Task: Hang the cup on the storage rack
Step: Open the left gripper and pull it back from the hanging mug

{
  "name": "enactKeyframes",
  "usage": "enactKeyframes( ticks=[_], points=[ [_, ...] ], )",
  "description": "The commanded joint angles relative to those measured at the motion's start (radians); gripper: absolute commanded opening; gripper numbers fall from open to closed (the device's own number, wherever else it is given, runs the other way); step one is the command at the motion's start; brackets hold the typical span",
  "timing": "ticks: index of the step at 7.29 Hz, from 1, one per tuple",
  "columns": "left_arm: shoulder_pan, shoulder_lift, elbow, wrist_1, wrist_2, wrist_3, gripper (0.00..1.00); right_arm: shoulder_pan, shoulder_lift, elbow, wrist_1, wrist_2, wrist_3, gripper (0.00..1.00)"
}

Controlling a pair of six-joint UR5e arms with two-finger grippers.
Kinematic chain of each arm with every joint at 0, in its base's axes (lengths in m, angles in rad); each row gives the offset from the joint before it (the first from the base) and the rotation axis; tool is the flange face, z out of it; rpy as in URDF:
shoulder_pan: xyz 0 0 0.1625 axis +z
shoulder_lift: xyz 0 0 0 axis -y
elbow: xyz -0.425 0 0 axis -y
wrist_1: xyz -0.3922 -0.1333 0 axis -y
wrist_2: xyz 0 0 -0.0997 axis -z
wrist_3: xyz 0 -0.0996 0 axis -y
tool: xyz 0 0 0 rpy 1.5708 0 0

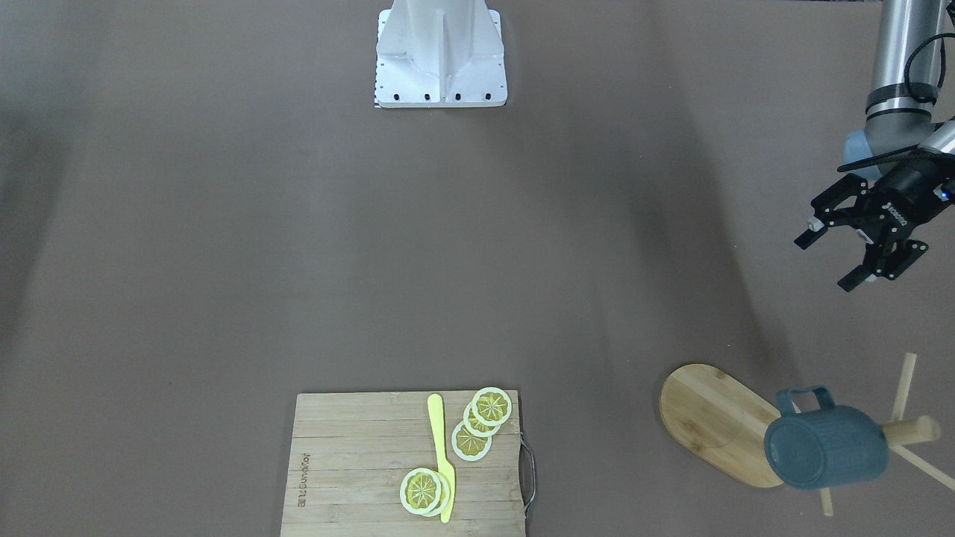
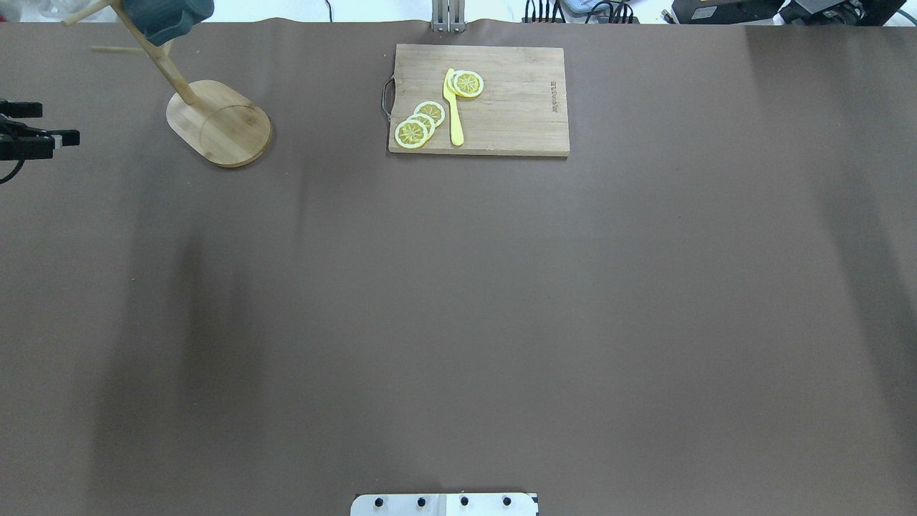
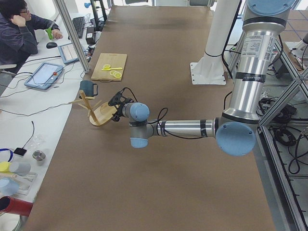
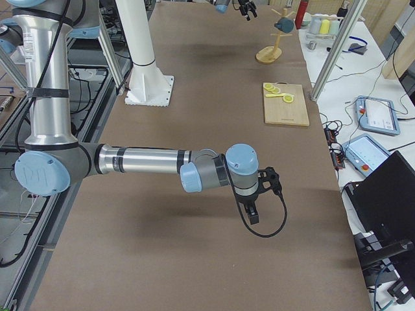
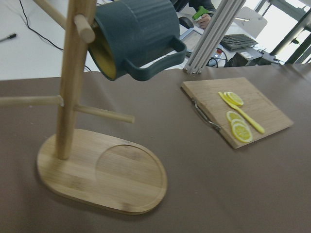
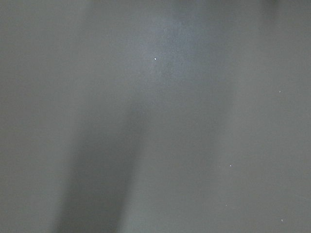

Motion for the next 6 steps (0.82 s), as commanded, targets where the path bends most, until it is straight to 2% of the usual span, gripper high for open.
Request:
enactKeyframes(
  ticks=[1,2,4,5,6],
  points=[
    [-0.039,0.030,-0.074,0.298,0.162,0.436,1.00,0.000,0.000,-0.001,0.000,-0.001,0.000,1.00],
    [-0.040,0.044,-0.134,0.439,0.216,0.561,1.00,0.000,0.000,-0.001,0.000,-0.001,0.000,1.00],
    [-0.077,0.047,-0.235,0.805,0.185,0.601,1.00,0.000,0.000,-0.002,0.000,-0.001,0.000,1.00],
    [-0.095,0.038,-0.286,1.009,0.131,0.601,1.00,0.000,-0.002,-0.002,0.000,-0.001,0.000,1.00],
    [-0.178,-0.038,-0.306,1.300,-0.057,0.599,1.00,0.000,-0.002,-0.002,0.000,-0.003,0.000,1.00]
  ],
)
